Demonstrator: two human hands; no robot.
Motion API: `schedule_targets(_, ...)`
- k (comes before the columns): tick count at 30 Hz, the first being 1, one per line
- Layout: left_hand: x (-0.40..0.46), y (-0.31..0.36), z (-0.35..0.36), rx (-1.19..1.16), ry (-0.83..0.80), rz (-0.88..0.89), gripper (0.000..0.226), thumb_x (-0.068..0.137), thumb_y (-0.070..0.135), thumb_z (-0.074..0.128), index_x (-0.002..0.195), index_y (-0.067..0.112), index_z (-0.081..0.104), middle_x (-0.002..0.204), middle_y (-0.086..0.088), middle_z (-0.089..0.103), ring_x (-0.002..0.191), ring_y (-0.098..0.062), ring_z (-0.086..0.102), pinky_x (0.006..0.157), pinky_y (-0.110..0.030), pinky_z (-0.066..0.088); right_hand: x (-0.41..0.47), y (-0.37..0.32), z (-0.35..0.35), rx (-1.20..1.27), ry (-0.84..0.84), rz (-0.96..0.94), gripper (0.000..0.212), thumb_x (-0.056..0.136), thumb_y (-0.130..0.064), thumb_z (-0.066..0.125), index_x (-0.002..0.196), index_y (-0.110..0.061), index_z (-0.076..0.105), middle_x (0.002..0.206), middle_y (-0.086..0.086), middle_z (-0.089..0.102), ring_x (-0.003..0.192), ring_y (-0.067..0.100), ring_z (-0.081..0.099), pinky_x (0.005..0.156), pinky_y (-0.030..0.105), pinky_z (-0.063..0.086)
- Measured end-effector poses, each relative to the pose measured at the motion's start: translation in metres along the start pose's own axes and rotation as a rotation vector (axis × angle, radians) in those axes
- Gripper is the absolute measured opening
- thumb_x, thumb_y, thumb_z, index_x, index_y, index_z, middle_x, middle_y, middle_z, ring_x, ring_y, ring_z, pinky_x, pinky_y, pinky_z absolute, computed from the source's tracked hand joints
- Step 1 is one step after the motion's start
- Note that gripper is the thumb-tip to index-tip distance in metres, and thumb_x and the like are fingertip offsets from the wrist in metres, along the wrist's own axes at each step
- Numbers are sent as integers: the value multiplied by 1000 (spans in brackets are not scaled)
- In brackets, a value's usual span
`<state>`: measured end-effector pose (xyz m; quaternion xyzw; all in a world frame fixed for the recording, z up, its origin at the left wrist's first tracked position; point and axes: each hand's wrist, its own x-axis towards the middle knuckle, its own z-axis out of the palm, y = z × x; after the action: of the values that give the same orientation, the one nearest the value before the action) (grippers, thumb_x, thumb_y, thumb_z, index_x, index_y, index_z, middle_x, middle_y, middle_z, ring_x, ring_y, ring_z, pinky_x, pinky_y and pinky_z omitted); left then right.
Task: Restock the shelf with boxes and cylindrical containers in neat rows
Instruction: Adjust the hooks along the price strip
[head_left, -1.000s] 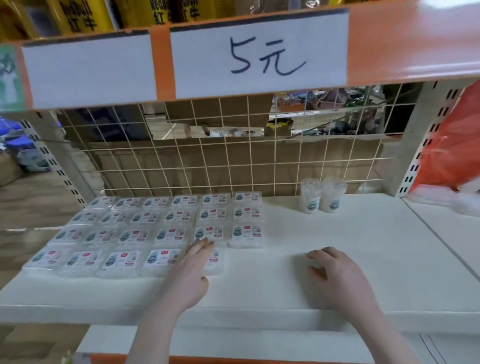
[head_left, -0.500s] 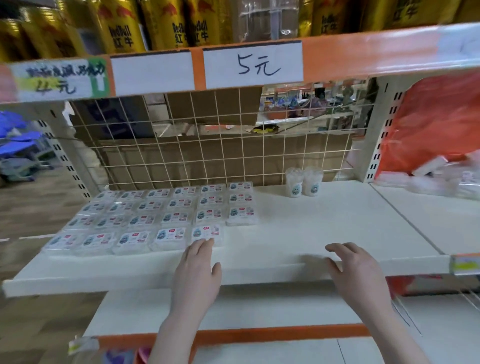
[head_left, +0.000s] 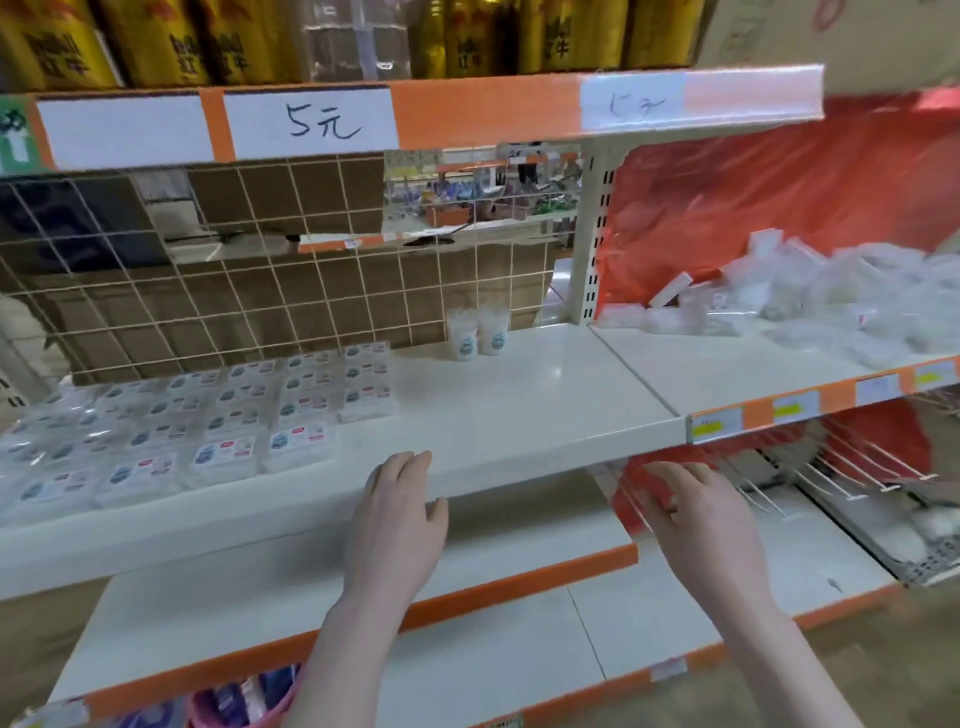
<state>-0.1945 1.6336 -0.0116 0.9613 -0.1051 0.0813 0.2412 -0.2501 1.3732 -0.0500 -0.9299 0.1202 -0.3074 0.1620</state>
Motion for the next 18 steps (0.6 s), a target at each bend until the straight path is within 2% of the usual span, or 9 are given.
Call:
schedule_targets(6, 27, 89, 36, -14, -21, 57, 52, 96, 25, 47, 145, 21, 32, 150, 5, 31, 137, -12, 30, 110, -28, 29, 21, 77, -36, -88, 123, -2, 26, 61, -4, 81, 83, -7, 68, 73, 12, 63, 61, 36, 58, 53, 39, 50)
schedule_targets(10, 44, 163, 77, -42, -43, 85, 51, 96, 25, 48, 145, 21, 33, 150, 5, 32, 137, -14, 30, 111, -29, 30, 42, 151, -60, -151, 120, 51, 28, 65, -10, 81, 90, -10, 69, 80, 10, 64, 69, 35, 59, 60, 41, 50)
schedule_targets(18, 72, 293, 164, -89, -74, 140, 48, 95, 24, 48, 142, 19, 39, 146, 3, 35, 134, -17, 31, 107, -27, 27, 88, 281, -95, -211, 129, 44, 30, 60, -9, 81, 87, -9, 69, 82, 10, 66, 70, 35, 61, 60, 40, 49)
